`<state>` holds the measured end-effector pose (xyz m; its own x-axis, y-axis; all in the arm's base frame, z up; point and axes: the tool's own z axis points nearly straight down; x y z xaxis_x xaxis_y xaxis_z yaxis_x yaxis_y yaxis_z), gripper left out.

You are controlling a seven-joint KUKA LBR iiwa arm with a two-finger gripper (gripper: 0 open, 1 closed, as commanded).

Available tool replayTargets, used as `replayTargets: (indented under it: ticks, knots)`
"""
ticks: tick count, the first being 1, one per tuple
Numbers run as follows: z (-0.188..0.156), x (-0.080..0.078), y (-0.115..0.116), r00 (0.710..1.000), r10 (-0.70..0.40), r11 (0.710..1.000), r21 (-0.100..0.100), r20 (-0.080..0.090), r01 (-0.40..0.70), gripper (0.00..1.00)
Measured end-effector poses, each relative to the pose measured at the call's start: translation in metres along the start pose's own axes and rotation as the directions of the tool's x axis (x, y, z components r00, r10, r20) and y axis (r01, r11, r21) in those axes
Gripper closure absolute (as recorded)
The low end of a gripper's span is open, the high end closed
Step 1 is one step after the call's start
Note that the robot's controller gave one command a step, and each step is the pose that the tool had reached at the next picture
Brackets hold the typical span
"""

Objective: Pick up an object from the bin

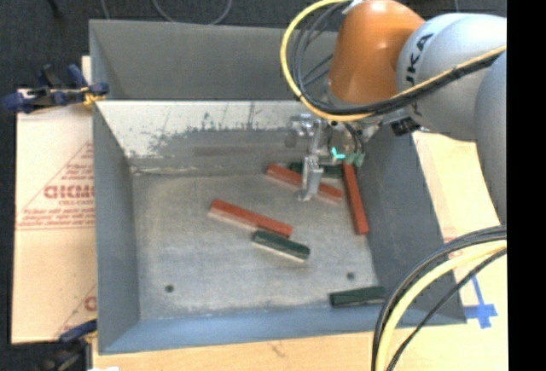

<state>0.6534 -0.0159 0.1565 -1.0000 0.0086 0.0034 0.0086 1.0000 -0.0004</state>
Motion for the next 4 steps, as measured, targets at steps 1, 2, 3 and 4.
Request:
replayTargets:
  ticks: [1, 2, 3, 4]
  knots:
    - [0.090, 0.000, -0.017, 1.000, -0.025, 1.000, 0.001, -0.006, 0.025, 0.00]
    - [0.085, -0.003, -0.017, 1.000, -0.025, 1.000, 0.001, 0.006, 0.025, 1.00]
    - [-0.040, 0.049, -0.044, 0.998, -0.066, 0.998, 0.004, 0.015, 0.066, 1.00]
    - [-0.035, 0.049, -0.043, 0.998, -0.068, 0.998, 0.002, 0.008, 0.068, 0.00]
